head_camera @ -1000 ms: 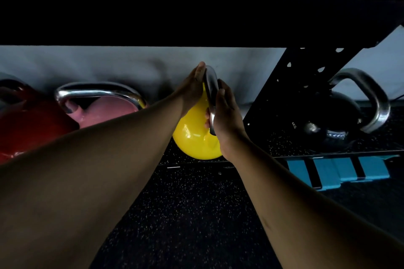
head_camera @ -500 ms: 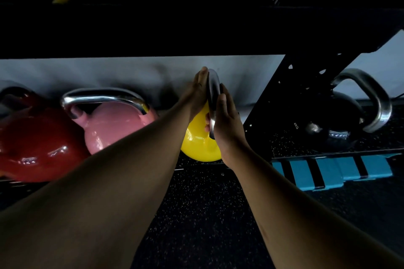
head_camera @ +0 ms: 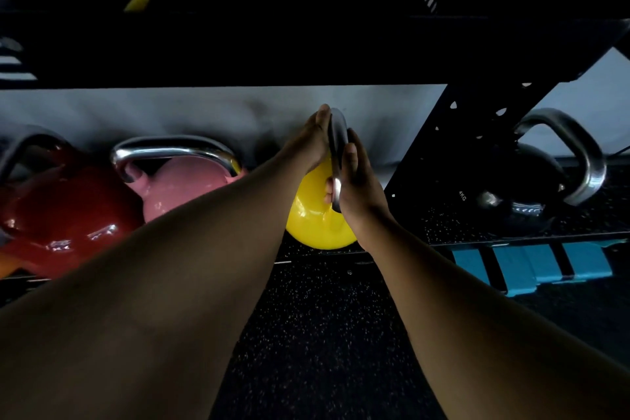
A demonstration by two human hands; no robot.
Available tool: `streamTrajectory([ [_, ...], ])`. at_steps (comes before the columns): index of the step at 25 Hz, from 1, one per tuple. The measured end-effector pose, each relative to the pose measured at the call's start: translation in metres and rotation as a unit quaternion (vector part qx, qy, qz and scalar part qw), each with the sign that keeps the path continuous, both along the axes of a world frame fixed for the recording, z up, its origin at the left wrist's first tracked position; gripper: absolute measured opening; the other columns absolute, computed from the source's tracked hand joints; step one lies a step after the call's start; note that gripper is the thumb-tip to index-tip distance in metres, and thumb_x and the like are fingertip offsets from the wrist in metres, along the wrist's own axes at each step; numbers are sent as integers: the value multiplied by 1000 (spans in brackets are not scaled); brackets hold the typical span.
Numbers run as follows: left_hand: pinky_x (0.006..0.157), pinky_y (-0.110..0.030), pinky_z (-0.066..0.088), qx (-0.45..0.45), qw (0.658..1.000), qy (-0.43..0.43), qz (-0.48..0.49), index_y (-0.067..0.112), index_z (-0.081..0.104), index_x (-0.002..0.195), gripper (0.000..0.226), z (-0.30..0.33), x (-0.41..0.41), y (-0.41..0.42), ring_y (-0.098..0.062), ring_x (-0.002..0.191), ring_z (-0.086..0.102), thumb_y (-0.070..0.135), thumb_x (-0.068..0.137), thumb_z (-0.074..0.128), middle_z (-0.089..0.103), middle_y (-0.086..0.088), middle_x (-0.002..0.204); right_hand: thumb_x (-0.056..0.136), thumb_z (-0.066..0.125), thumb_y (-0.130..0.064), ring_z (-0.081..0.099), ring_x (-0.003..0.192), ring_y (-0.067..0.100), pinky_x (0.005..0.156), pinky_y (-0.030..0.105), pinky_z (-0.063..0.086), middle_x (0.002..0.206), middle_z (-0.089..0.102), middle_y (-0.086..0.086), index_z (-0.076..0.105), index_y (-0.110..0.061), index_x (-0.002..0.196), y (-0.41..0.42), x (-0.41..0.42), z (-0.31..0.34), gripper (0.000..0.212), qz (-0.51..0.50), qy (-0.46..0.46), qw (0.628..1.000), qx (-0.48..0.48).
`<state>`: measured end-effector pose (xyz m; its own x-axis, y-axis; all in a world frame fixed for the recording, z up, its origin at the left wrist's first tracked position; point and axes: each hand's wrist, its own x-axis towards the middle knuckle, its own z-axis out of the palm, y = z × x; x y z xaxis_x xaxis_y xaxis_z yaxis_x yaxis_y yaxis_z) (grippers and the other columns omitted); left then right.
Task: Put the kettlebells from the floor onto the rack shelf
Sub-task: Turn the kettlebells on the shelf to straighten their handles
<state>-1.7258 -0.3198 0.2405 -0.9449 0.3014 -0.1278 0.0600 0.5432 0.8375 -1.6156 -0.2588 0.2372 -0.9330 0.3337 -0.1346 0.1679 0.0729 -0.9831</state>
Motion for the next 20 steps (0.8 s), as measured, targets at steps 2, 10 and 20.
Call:
streamTrajectory([
  [2,113,-27,12,-110,993,45,-20,19,34,147,47,6,3,-15,-23,142,27,36,104,25,30,-5,156,105,25,-38,60,74,27,70,44,52,84,63,13,31,-33,147,1,-4,-2,43,2,7,1000,15],
  [10,112,-64,4,-374,900,214,-69,30,47,135,47,37,53,-121,-29,132,39,52,97,30,51,-4,139,100,36,-39,38,126,44,93,47,34,140,38,21,29,-24,147,12,-15,34,50,72,-42,847,525],
  [20,106,-52,30,-121,966,8,227,18,21,148,72,19,39,-252,-43,135,29,60,92,36,20,-20,153,91,43,-62,45,127,37,100,44,41,132,50,18,46,-25,137,-154,-68,21,59,203,-34,884,420],
])
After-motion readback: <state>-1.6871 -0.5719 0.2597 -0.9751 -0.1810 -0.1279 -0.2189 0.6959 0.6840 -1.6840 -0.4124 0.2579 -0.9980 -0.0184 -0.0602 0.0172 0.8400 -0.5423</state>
